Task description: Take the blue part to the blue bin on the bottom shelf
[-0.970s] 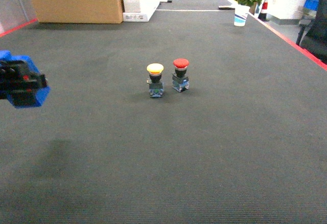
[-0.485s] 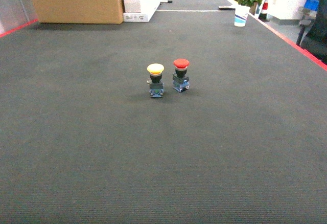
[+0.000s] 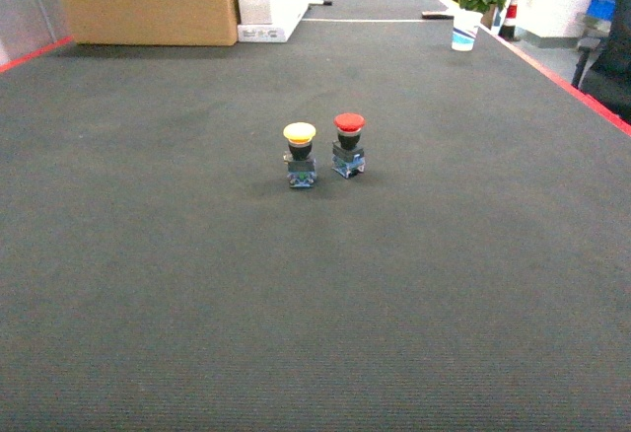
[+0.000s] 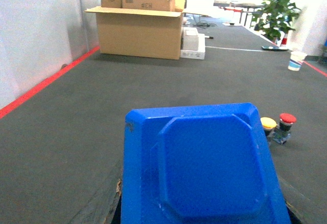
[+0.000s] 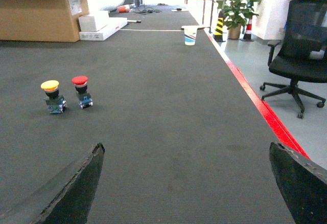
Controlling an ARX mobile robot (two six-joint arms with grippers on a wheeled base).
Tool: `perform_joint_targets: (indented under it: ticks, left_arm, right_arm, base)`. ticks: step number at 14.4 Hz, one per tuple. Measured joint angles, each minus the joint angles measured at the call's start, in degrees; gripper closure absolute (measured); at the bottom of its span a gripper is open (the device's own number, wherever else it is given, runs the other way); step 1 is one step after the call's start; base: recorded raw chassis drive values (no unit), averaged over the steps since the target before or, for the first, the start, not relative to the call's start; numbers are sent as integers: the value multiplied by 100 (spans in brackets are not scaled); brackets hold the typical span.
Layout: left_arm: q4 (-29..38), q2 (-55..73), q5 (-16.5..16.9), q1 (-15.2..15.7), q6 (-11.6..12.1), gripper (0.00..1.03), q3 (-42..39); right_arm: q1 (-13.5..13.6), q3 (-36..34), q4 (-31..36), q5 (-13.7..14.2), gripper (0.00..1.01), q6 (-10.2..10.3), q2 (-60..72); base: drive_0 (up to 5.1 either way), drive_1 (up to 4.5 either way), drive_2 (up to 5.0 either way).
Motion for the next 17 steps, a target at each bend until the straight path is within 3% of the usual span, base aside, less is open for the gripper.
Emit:
perform_joint_targets:
  ticks: [17]
  left_arm:
    - [17, -2, 31, -28, 0, 58, -2]
  right_arm:
    - [0, 0, 0, 0, 3, 0, 0]
  base:
    - [0, 0, 0]
